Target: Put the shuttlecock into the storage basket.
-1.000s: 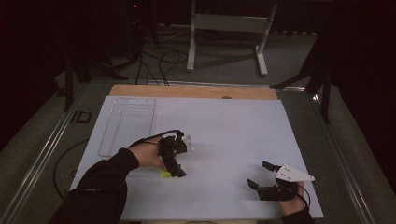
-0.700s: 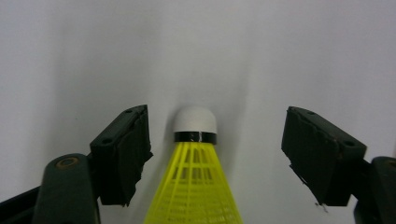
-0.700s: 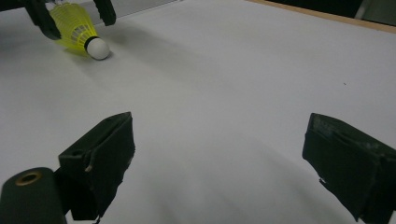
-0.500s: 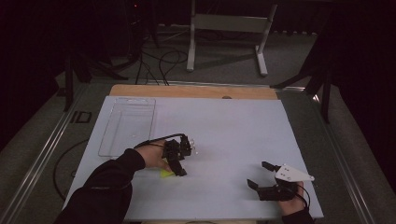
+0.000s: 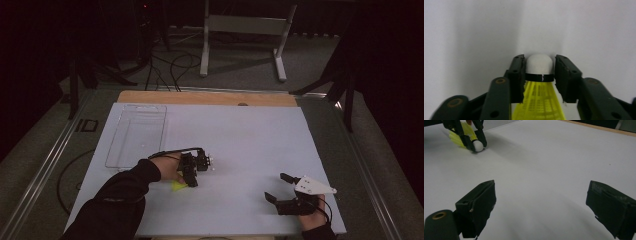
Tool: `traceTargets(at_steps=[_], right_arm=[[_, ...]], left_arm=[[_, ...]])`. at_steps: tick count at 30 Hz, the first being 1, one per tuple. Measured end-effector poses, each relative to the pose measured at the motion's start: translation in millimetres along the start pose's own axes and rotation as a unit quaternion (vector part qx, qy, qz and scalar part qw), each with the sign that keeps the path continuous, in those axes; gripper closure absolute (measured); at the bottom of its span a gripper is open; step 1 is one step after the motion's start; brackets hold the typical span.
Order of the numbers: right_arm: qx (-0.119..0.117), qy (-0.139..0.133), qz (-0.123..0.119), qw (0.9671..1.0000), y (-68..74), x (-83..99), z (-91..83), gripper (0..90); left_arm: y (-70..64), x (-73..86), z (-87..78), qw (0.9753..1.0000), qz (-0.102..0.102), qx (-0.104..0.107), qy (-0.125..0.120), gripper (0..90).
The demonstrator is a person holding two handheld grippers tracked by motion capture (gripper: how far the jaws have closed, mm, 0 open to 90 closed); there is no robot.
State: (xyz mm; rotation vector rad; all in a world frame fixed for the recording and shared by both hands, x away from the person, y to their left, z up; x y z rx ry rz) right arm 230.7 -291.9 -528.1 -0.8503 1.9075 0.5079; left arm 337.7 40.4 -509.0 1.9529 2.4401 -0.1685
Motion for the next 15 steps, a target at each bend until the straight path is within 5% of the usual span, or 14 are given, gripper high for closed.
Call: traceTargets(at_steps=[15], right_arm=[[0.000, 0.001, 0.000, 1.0000, 0.3, -0.2, -0.2, 9.2]], left_arm=[[-4.1, -6.5, -8.8, 0.9992, 0.027, 0.025, 0.013, 65.5]])
Point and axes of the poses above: each handheld gripper's, and its own axes: z roughly forward along the jaws, x roughly out of its underside, y roughly to its left, the point moved 1 cm from there along z, roughly forward along the jaws, and after that the axes turned 5 degrees about -z, right-handed, at the moved point
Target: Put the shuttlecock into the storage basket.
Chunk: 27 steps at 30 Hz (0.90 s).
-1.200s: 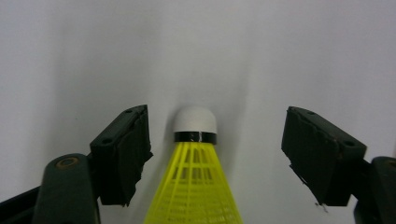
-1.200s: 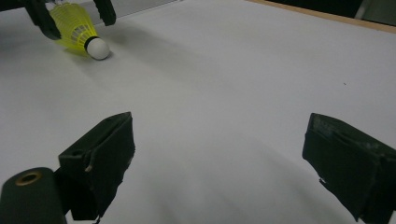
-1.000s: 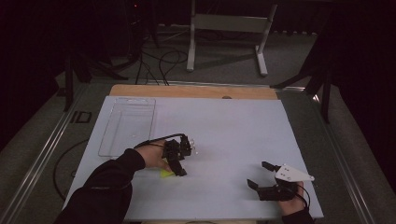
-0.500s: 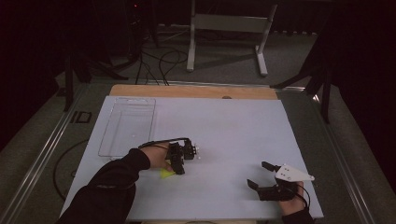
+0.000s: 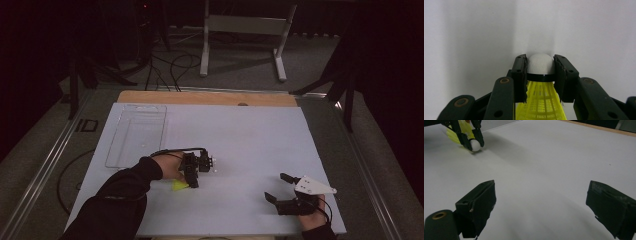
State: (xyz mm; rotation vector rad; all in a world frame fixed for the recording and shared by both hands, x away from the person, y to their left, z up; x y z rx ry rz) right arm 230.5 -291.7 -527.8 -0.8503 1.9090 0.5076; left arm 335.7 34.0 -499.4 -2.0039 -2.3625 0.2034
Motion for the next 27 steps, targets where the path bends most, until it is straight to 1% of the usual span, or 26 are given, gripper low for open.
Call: traceTargets(at_steps=[1, 2, 3, 5, 6, 8, 10, 11, 12, 14, 15, 16, 17, 18, 20, 21, 22, 23, 24, 27], right_arm=[[0.000, 0.000, 0.000, 1.0000, -0.1, 0.1, 0.0, 9.2], [-0.001, 0.000, 0.001, 1.0000, -0.1, 0.0, 0.0, 9.3], [0.000, 0.000, 0.000, 1.0000, -0.1, 0.0, 0.0, 9.3], [0.000, -0.001, 0.001, 1.0000, 0.0, -0.1, 0.0, 9.3], [0.000, 0.000, 0.000, 1.0000, 0.0, -0.1, 0.0, 9.2], [0.000, -0.001, 0.001, 1.0000, -0.4, 0.0, 0.2, 9.2], [0.000, -0.001, 0.001, 1.0000, -0.4, 0.0, 0.2, 9.2], [0.000, 0.000, 0.001, 1.0000, -0.2, -0.1, 0.2, 9.2], [0.000, -0.001, 0.001, 1.0000, -0.1, -0.2, 0.2, 9.3], [0.000, 0.000, 0.001, 1.0000, -0.1, -0.2, 0.3, 9.3], [0.000, 0.000, 0.001, 1.0000, -0.2, -0.1, 0.3, 9.3], [0.000, -0.001, 0.001, 1.0000, -0.3, -0.1, 0.3, 9.2], [0.000, -0.001, 0.000, 1.0000, -0.4, -0.1, 0.3, 9.2], [0.000, -0.001, 0.001, 1.0000, -0.4, -0.1, 0.3, 9.3], [0.000, 0.000, 0.001, 1.0000, -0.3, 0.0, 0.4, 9.3], [-0.001, -0.001, 0.001, 1.0000, -0.3, 0.0, 0.4, 9.2], [-0.001, -0.001, 0.001, 1.0000, -0.3, 0.0, 0.4, 9.2], [-0.001, 0.000, 0.002, 1.0000, -0.2, 0.0, 0.3, 9.2], [0.000, 0.000, 0.001, 1.0000, -0.2, -0.1, 0.3, 9.3], [0.000, 0.000, 0.001, 1.0000, -0.2, 0.0, 0.3, 9.2]], left_arm=[[0.3, 0.2, -1.6, 1.0000, 0.000, 0.000, -0.003, 65.5], [0.6, 0.3, -3.2, 1.0000, 0.002, 0.003, 0.002, 65.5], [-0.2, 0.8, -4.2, 1.0000, -0.001, 0.007, 0.000, 65.5], [0.2, 1.0, -6.9, 1.0000, 0.005, 0.005, 0.003, 65.6], [-0.2, 1.2, -7.8, 1.0000, 0.000, 0.005, 0.002, 65.6], [0.1, 1.3, -11.1, 1.0000, 0.004, 0.007, 0.001, 65.6], [-0.2, 1.0, -14.8, 0.9999, -0.001, 0.012, -0.002, 65.6], [-0.5, 0.7, -16.7, 0.9999, 0.003, 0.010, -0.002, 65.6], [-0.5, 0.3, -18.7, 0.9999, -0.001, 0.011, -0.002, 65.6], [-1.6, -0.9, -22.6, 1.0000, 0.001, 0.009, 0.001, 65.6], [-1.4, -1.8, -25.2, 0.9999, 0.000, 0.013, 0.000, 65.6], [-2.9, -2.3, -27.1, 0.9999, 0.001, 0.012, 0.002, 65.6], [-2.9, -3.4, -29.7, 1.0000, 0.007, 0.007, 0.000, 65.6], [-2.4, -4.5, -32.8, 0.9999, 0.007, 0.009, 0.001, 65.6], [-3.6, -6.2, -37.9, 1.0000, 0.008, 0.003, -0.003, 65.6], [-3.3, -7.2, -40.2, 0.9999, 0.008, 0.008, 0.000, 65.6], [-3.3, -7.2, -40.2, 0.9999, 0.008, 0.008, 0.000, 65.6], [-4.4, -8.9, -44.8, 1.0000, 0.007, 0.004, -0.001, 65.6], [-4.9, -9.5, -46.6, 1.0000, 0.004, 0.007, -0.001, 65.6], [-4.2, -11.1, -52.8, 1.0000, 0.009, 0.005, -0.002, 65.5]])
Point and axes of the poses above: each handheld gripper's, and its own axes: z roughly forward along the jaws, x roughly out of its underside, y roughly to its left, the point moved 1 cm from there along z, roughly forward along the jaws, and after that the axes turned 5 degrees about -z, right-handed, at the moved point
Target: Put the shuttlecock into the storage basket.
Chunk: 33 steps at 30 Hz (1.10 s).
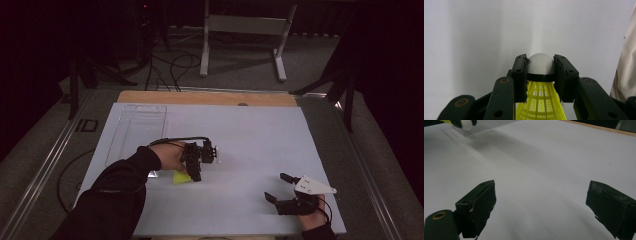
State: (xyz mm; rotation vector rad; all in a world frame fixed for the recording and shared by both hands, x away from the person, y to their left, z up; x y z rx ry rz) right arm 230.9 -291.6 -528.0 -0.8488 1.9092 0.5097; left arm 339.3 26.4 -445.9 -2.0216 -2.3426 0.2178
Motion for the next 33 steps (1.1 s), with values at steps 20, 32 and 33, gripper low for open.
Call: traceTargets(at_steps=[20, 32, 33], right_arm=[[0.000, 0.001, -0.001, 1.0000, 0.0, 0.4, 0.9, 9.2], [-0.002, 0.000, 0.001, 1.0000, 0.2, 0.2, 0.9, 9.3], [-0.002, 0.000, 0.001, 1.0000, 0.2, 0.2, 0.7, 9.2]], left_arm=[[10.8, 17.1, -40.8, 0.9989, -0.037, -0.014, -0.025, 65.5], [19.4, 39.5, -61.4, 0.9985, -0.034, -0.029, -0.031, 65.5], [19.9, 41.8, -62.4, 0.9985, -0.032, -0.033, -0.030, 65.5]])
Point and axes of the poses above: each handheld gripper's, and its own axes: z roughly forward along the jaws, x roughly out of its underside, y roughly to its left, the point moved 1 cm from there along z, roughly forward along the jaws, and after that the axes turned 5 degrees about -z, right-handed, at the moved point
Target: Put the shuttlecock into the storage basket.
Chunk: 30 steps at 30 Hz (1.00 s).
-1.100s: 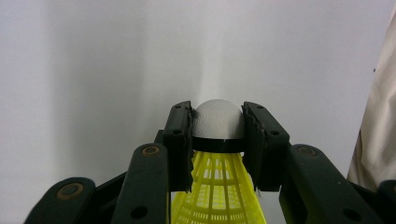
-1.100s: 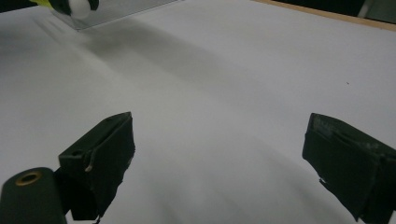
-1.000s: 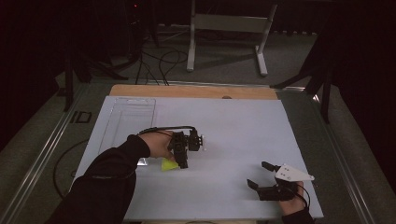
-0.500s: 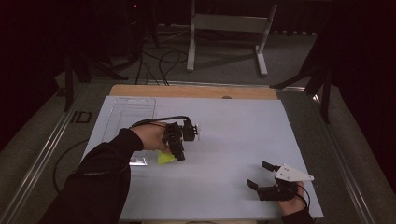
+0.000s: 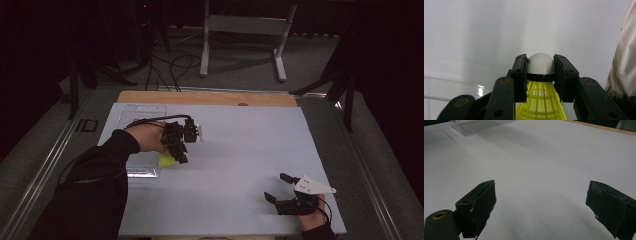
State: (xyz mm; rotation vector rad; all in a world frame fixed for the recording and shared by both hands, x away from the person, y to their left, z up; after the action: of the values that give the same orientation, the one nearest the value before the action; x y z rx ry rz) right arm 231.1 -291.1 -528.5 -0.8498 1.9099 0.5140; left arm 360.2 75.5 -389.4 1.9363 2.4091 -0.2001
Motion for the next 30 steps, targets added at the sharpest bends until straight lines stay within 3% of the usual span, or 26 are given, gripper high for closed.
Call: traceTargets(at_steps=[3, 10, 17, 25, 28, 30], right_arm=[[0.000, 0.000, -0.001, 1.0000, -0.3, 0.2, 0.0, 9.3], [0.000, 0.002, -0.001, 1.0000, 0.1, 0.2, 0.6, 9.3], [0.000, 0.003, -0.001, 1.0000, 0.2, 0.3, 0.9, 9.3], [0.000, 0.004, 0.001, 1.0000, 0.2, 0.5, 1.1, 9.3], [0.000, 0.005, 0.001, 1.0000, 0.1, 0.6, 1.0, 9.3], [-0.001, 0.004, 0.002, 1.0000, 0.2, 0.6, 1.2, 9.3]], left_arm=[[3.3, 7.7, -2.7, 1.0000, 0.003, -0.006, -0.004, 65.5], [12.3, 25.0, -8.2, 0.9998, -0.019, -0.011, -0.003, 65.5], [18.8, 42.3, -13.1, 0.9997, -0.012, -0.018, -0.008, 65.5], [25.1, 60.0, -14.3, 0.9997, -0.020, -0.015, -0.006, 65.5], [28.1, 67.9, -14.2, 0.9994, -0.019, -0.026, -0.009, 65.5], [29.3, 73.5, -12.5, 0.9996, -0.016, -0.020, -0.013, 65.5]])
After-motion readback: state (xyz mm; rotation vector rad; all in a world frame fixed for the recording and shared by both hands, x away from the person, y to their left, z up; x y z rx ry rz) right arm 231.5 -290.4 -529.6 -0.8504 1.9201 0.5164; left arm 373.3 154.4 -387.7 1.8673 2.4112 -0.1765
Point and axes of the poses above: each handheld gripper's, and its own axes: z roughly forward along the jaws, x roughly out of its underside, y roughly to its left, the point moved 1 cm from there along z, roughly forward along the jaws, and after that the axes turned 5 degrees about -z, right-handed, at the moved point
